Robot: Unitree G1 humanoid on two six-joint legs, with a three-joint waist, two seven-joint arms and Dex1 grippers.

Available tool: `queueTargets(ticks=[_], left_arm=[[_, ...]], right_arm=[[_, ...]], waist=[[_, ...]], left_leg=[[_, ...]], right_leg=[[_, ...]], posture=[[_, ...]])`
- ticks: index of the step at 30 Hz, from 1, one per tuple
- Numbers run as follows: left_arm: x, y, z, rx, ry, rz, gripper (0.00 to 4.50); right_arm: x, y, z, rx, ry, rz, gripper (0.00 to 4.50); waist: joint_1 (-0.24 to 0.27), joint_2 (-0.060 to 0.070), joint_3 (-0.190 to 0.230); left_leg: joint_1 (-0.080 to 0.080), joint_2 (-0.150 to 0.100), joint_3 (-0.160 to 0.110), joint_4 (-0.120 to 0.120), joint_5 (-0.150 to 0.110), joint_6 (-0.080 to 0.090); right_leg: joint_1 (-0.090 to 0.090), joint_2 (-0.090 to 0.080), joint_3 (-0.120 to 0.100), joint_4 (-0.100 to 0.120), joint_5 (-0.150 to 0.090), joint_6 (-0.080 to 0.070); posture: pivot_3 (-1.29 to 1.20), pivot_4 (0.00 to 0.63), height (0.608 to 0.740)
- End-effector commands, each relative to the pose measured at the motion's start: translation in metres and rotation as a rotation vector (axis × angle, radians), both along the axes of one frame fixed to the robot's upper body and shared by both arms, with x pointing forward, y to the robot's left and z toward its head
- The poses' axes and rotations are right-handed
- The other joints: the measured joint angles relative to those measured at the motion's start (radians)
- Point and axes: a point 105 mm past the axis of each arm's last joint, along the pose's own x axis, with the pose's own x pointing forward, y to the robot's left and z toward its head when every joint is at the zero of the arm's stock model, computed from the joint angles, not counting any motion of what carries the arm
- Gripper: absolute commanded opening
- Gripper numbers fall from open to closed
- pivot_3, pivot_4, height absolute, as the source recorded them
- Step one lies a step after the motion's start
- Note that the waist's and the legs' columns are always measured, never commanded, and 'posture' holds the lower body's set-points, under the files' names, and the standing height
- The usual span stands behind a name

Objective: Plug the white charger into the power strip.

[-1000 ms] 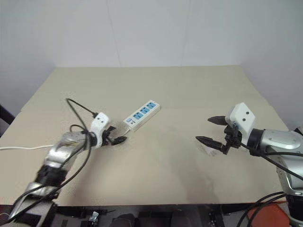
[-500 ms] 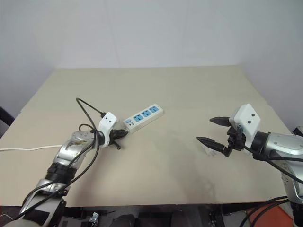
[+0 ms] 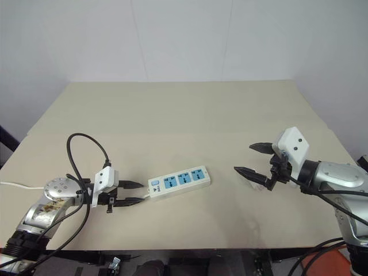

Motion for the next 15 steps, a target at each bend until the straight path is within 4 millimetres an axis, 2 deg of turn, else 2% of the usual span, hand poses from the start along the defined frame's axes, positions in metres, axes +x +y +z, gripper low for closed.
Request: queueTargets(ticks=[1,4,6,9,15], left_arm=[[-0.005,0.01,0.015,-0.05,-0.028,-0.039,3.74],[-0.001,0.014,0.025,-0.1,-0.084,-0.04,4.44],[0.013,0.007,0.031,-0.18,-0.162,0.001,4.44],[0.019,-0.01,0.03,-0.221,-0.189,-0.034,4.44],[0.023,-0.046,0.008,-0.274,-0.129,-0.095,4.44]], right_arm=[[-0.001,0.0,0.01,0.003,-0.037,0.001,4.5],[-0.003,-0.001,0.009,0.005,-0.034,-0.006,4.5],[-0.003,0.0,0.007,0.007,-0.032,-0.007,4.5],[-0.003,0.003,0.007,0.011,-0.032,-0.003,4.5],[-0.004,0.003,0.011,0.008,-0.04,0.0,4.5]], waist=[[-0.001,0.0,0.0],[-0.004,0.0,0.0],[0.001,0.0,0.0],[0.008,0.0,0.0],[0.003,0.0,0.0]], left_leg=[[0.0,0.0,0.0,0.0,0.0,0.0],[0.0,0.0,0.0,0.0,0.0,0.0],[0.0,0.0,0.0,0.0,0.0,0.0],[0.0,-0.001,0.0,0.001,0.0,0.0],[-0.001,-0.001,0.0,0.001,0.0,0.0]], right_leg=[[0.0,0.0,0.0,0.0,0.0,0.0],[-0.001,0.0,0.0,0.0,0.0,0.0],[0.0,0.0,0.0,0.0,0.0,0.0],[0.001,-0.001,-0.001,0.0,0.0,0.0],[0.0,0.0,0.0,0.0,0.0,0.0]], posture=[[0.0,0.15,0.74],[0.0,0.15,0.74],[0.0,0.15,0.74],[0.0,0.15,0.74],[0.0,0.15,0.74]])
